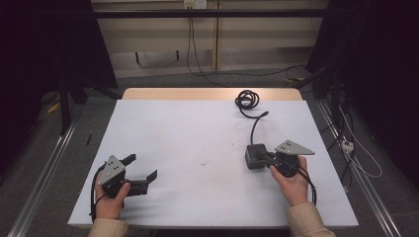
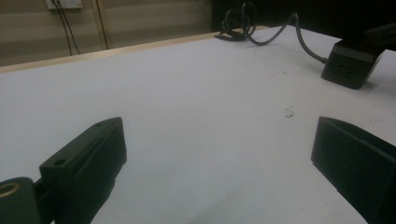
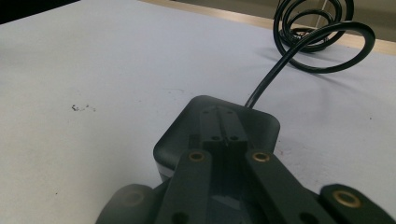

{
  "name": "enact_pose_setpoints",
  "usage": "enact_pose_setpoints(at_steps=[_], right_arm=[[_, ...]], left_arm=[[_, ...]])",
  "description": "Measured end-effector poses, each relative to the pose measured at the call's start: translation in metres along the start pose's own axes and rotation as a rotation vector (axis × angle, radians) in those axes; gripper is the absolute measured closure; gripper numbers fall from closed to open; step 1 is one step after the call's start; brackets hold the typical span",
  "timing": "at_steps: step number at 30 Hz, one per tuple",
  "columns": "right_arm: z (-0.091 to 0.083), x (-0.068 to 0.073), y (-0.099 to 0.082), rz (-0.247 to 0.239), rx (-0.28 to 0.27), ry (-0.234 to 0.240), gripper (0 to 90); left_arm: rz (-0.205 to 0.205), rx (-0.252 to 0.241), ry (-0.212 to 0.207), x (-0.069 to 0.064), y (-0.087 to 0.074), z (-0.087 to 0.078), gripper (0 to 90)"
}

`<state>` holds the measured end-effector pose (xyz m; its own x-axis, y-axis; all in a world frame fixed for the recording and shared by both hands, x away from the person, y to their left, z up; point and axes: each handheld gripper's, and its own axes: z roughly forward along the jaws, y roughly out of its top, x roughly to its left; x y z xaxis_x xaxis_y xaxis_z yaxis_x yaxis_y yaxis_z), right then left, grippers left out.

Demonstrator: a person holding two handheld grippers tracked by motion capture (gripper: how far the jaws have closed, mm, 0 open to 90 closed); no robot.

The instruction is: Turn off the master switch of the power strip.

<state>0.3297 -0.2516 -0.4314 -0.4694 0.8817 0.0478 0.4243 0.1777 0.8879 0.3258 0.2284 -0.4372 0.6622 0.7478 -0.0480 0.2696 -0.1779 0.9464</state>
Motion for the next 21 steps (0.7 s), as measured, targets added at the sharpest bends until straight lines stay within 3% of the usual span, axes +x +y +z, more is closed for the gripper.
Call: enact_pose_setpoints(at_steps=[17, 21], right_arm=[[-0.0018, -0.0003, 0.0030, -0.010, -0.006, -0.005, 90.0], [-0.0014, -0.0001, 0.0029, 0.008, -0.008, 0.005, 90.0]], left_arm=[[0.003, 0.001, 0.000, 0.0001, 0.0001, 0.0002, 3.1], [0.000, 0.000, 0.000, 0.0003, 0.0001, -0.0001, 3.1]])
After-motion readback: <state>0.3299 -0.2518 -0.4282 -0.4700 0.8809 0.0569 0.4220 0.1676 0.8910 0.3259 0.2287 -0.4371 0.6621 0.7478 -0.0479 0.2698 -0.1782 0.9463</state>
